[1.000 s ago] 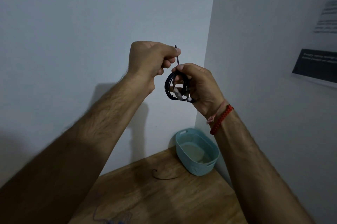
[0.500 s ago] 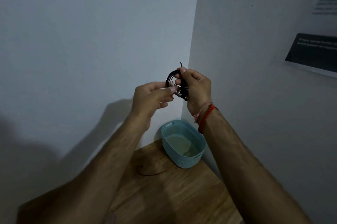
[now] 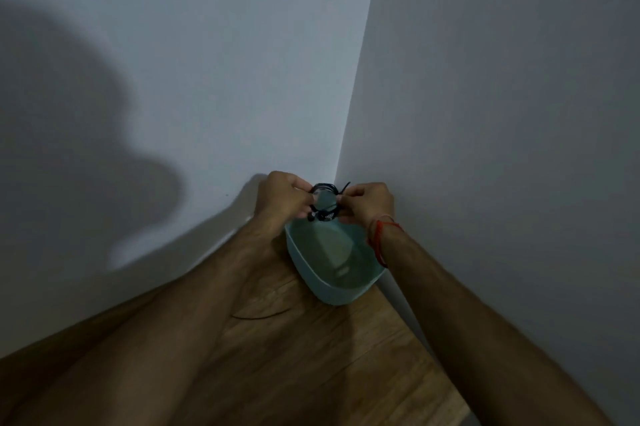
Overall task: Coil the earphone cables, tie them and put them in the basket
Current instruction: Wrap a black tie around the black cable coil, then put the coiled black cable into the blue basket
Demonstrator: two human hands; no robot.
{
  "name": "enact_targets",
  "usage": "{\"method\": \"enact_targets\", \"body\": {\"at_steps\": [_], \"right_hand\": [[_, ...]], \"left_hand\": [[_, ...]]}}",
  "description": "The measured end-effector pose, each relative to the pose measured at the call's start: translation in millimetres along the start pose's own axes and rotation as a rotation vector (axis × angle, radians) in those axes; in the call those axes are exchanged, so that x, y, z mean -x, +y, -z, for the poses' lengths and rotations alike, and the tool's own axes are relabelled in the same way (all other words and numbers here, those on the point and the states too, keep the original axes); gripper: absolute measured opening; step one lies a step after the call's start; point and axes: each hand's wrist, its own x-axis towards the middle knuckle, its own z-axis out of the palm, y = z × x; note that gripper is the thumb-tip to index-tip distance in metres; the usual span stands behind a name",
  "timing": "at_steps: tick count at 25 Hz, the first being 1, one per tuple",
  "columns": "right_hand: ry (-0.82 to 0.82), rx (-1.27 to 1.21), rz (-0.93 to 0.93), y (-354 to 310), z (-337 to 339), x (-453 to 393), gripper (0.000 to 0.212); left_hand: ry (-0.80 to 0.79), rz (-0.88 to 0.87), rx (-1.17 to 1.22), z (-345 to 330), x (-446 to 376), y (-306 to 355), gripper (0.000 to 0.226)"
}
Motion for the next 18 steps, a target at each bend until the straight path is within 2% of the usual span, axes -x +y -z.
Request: {"method": "enact_targets", "body": {"at_steps": [4, 6, 8, 13, 18], "right_hand": [[-0.011, 0.069, -0.23, 65.8, -27.6, -45.0, 0.015], [-0.005, 0.159, -0.291, 94.0, -41.1, -62.1, 0.005], [0.019, 0.225, -0.32, 113.2, -51.7, -76.3, 0.01], [0.05, 0.203, -0.417, 122.8, -60.1, -91.9, 0.01], [0.12, 0.243, -0.37, 130.1, -71.9, -100.9, 0.021]], "left_hand": [[-0.117, 0.067, -0.261, -42.6, -56.2, -50.4, 0.02], [-0.121, 0.01, -0.464, -56.7, -72.8, -68.4, 0.029], [-0.083, -0.102, -0.664, -64.8, -81.0, -74.3, 0.031], [-0.115, -0.216, -0.742, -84.6, -98.5, -77.2, 0.029], [-0.099, -0.258, -0.883, -103.8, -111.1, -94.2, 0.032]]}}
